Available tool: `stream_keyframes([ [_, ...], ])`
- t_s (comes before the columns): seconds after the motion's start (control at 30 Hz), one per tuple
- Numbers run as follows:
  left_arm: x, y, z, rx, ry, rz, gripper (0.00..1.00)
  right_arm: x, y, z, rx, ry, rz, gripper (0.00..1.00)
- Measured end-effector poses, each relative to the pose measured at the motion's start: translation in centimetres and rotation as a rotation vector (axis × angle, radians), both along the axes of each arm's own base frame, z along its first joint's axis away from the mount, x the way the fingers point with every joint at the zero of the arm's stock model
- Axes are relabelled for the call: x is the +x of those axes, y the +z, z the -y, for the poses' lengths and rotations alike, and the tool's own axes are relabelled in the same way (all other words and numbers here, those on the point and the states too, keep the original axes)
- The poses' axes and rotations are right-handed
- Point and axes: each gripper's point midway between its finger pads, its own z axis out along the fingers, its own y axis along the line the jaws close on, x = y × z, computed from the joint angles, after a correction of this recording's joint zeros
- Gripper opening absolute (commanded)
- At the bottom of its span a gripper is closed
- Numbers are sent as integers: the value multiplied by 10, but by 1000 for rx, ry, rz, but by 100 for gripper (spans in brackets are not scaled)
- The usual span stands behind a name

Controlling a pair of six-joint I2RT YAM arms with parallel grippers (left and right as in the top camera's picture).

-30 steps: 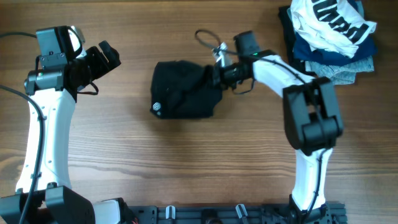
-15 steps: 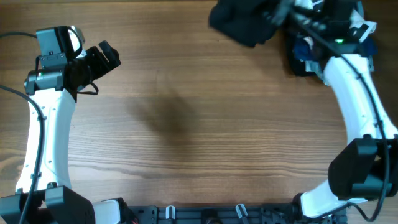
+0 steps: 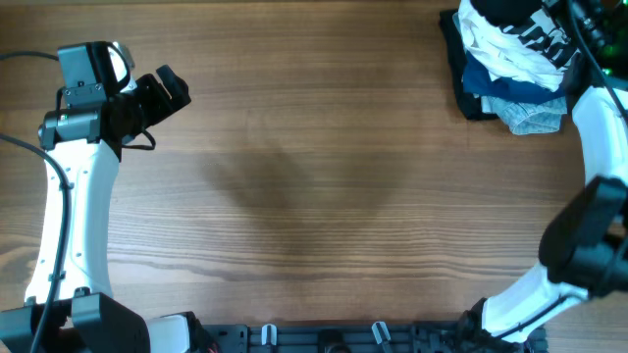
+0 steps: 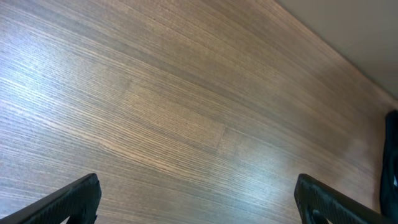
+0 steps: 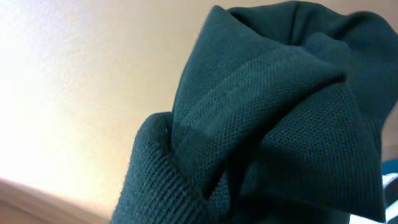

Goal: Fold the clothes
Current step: 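Lift the bundle with the right gripper and carry it to the top-right clothes stack, then lower the bundle onto the clothes stack and open the right gripper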

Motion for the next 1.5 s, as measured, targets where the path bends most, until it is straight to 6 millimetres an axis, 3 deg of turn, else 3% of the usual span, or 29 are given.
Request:
stream_keyframes([
  [0.2,-1,-1,0,-1,0,-5,100,24,-87,23,160,-10,-153,4],
  [0.3,-1,-1,0,0,0,-6,100,23,-106,34,184,-20,-196,4],
  [0.5,-1,-1,0,-1,1,-7,100,8,-120,70,180,-53,-242,6],
  [0.6,-1,-1,0,0,0,-6,100,0,-134,80,171,-62,-295,60],
  [0.67,-1,-1,0,0,1,-7,100,-6,-146,83,161,-58,-337,77],
  [0.77,-1,-1,0,-1,0,-7,100,-14,-164,79,138,-40,-400,91],
  [0.87,-1,-1,0,0,1,-7,100,-21,-177,75,108,-30,-451,99],
  [0.93,-1,-1,0,-1,0,-7,100,-25,-180,75,76,-37,-475,100],
  [1.0,-1,-1,0,1,2,-8,100,-32,-174,75,32,-57,-493,100],
  [1.1,-1,-1,0,2,2,-7,100,-43,-145,80,-73,-108,-483,99],
  [1.37,0,0,-1,3,2,0,100,-88,-13,83,-419,-271,-294,100],
  [1.4,1,1,-1,4,3,5,100,-90,-2,82,-452,-288,-270,99],
  [1.5,4,3,-1,7,2,21,100,-83,5,75,-524,-319,-249,100],
])
